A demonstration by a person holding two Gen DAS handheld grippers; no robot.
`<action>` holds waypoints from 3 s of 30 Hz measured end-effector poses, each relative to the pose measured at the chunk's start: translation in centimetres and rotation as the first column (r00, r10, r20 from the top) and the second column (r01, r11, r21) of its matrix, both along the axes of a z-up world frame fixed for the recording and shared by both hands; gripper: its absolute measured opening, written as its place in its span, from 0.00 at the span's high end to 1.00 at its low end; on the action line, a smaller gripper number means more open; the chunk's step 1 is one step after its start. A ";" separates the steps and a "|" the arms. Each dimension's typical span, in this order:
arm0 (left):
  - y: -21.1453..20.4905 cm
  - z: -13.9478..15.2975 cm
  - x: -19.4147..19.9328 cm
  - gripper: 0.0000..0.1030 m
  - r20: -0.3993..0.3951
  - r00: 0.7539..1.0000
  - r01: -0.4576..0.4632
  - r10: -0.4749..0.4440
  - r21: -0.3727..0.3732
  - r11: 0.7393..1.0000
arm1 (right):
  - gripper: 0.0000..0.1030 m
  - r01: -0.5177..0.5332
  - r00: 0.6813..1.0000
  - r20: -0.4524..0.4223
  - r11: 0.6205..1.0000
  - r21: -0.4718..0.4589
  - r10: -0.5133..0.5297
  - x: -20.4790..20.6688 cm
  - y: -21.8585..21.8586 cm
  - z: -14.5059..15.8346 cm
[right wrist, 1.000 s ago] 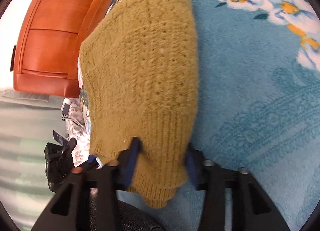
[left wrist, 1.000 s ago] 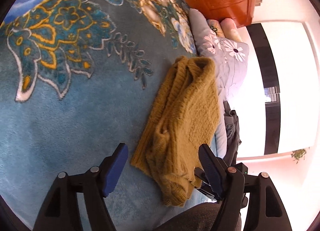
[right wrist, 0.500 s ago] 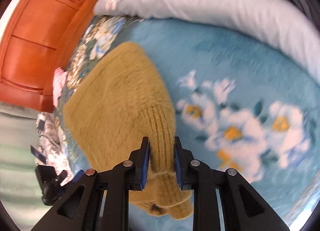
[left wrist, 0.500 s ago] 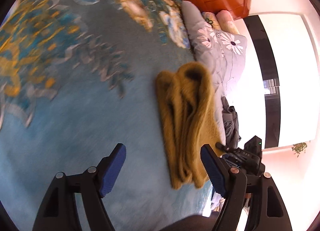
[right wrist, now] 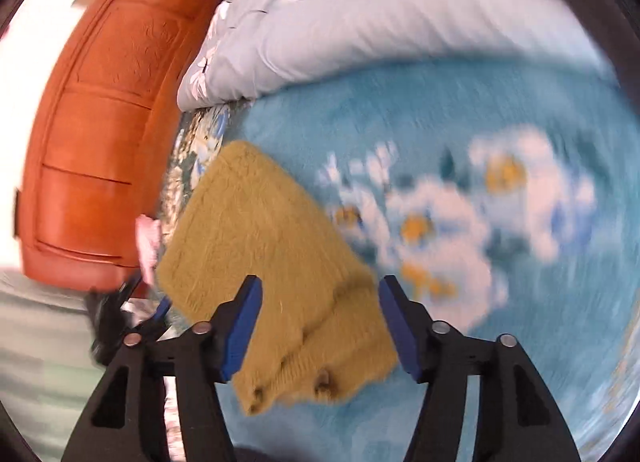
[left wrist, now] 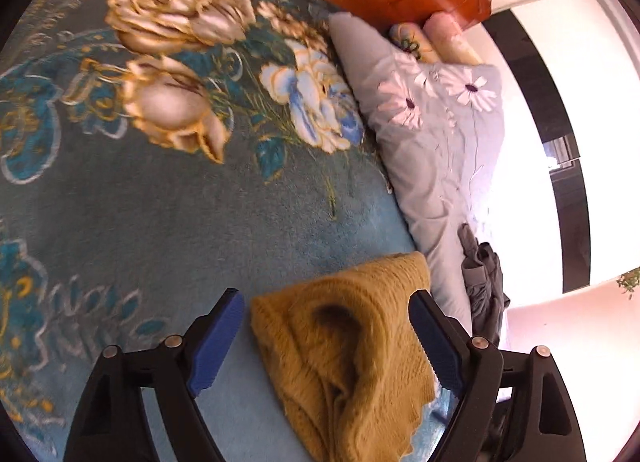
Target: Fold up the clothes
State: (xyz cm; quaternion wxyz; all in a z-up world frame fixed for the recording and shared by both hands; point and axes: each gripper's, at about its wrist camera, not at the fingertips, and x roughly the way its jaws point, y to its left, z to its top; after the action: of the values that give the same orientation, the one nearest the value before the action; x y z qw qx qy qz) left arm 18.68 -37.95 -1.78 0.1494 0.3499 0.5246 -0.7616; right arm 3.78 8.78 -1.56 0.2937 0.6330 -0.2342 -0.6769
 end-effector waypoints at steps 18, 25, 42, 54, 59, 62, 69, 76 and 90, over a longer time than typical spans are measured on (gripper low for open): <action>-0.8 -5.5 -3.5 0.07 0.064 0.985 0.154 -0.161 0.105 0.982 | 0.20 0.133 0.979 0.180 0.972 -0.194 -0.098 5.0 -3.7 -5.3; 0.0 -5.3 -4.7 0.06 0.024 0.978 0.202 -0.205 0.106 0.974 | 0.20 0.222 0.970 0.148 0.951 -0.216 -0.193 4.8 -5.4 -5.4; 2.7 -4.9 -0.5 0.38 0.054 0.997 0.052 -0.061 0.145 0.988 | 0.63 0.222 0.966 0.180 0.954 -0.201 -0.187 2.1 -4.7 -4.4; 9.7 -4.5 9.2 0.47 0.030 0.999 0.012 -0.020 0.266 0.964 | 0.65 0.010 0.992 0.126 0.983 -0.183 0.014 2.0 -3.5 -1.3; 11.1 -5.5 12.5 0.47 0.025 0.999 -0.031 0.024 0.298 0.954 | 0.65 -0.058 0.990 0.114 0.984 -0.166 0.078 3.1 -2.6 -0.8; 11.1 -5.6 12.6 0.44 0.013 0.999 -0.034 0.032 0.296 0.955 | 0.63 -0.065 0.990 0.116 0.986 -0.152 0.083 3.6 -2.0 -0.9; 10.4 -3.9 11.8 0.14 -0.031 0.999 0.002 0.004 0.194 0.981 | 0.31 -0.059 0.992 0.105 0.989 -0.138 0.074 4.5 -1.5 -2.2; 8.0 -4.5 9.6 0.04 -0.037 0.999 0.026 -0.019 0.180 0.983 | 0.29 -0.074 0.988 0.123 0.989 -0.126 0.090 5.5 -2.9 -4.0; 8.6 -5.1 3.0 0.00 0.054 0.955 0.288 -0.291 0.063 0.956 | 0.24 -0.069 0.996 0.048 0.991 -0.110 0.075 5.8 -4.4 -3.5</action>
State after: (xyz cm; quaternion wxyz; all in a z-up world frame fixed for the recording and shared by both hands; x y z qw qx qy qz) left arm 21.73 -29.36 -6.92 0.0431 0.4508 0.4835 -0.7491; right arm 9.55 4.36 -5.05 0.3457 0.6413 -0.2553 -0.6357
